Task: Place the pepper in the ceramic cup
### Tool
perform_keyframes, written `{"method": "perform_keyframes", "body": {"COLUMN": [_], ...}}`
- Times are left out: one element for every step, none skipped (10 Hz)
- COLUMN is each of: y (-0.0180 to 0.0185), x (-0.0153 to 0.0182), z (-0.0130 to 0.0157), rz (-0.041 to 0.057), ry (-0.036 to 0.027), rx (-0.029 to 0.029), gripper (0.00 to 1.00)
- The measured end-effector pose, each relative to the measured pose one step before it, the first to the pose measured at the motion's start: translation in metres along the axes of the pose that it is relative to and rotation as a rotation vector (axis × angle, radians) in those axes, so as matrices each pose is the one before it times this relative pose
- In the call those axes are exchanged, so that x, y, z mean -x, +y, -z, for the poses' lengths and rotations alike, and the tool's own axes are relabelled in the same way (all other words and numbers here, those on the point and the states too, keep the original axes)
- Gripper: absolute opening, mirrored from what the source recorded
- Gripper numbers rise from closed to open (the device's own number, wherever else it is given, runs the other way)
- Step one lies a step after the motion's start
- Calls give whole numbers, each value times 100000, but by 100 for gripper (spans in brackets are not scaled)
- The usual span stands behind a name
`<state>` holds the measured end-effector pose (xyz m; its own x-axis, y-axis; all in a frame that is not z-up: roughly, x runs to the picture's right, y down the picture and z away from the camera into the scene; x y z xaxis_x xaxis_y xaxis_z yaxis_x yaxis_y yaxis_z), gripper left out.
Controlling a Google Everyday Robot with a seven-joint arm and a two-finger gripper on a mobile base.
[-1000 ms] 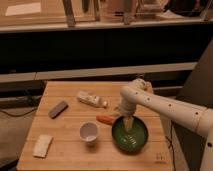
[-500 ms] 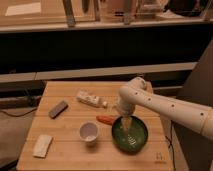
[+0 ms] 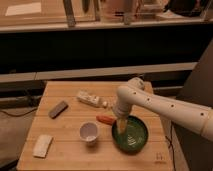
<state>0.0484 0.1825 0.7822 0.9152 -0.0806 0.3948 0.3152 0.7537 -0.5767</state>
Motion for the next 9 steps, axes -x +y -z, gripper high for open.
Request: {"method": "perform_keyframes", "body": {"y": [59,-83,-24,1,49,-78,-98,-70,-102], "x": [328,518,186,13,-71,207,-21,-298,-333], "z": [152,157,243,301,375,269,349,455,525], "rz": [-938,-848,-1453,-1933,-2161,-1589,-2367,-3472,-3481], "ry": [-948,-1034,-1135,-1415,-1705,-1615,-1614,-1726,-1517], "rx": [-570,-902,-1274,-1496,-2089,-2078,-2982,-3049,-3047], "gripper": [80,80,80,80,80,80,80,80,80]}}
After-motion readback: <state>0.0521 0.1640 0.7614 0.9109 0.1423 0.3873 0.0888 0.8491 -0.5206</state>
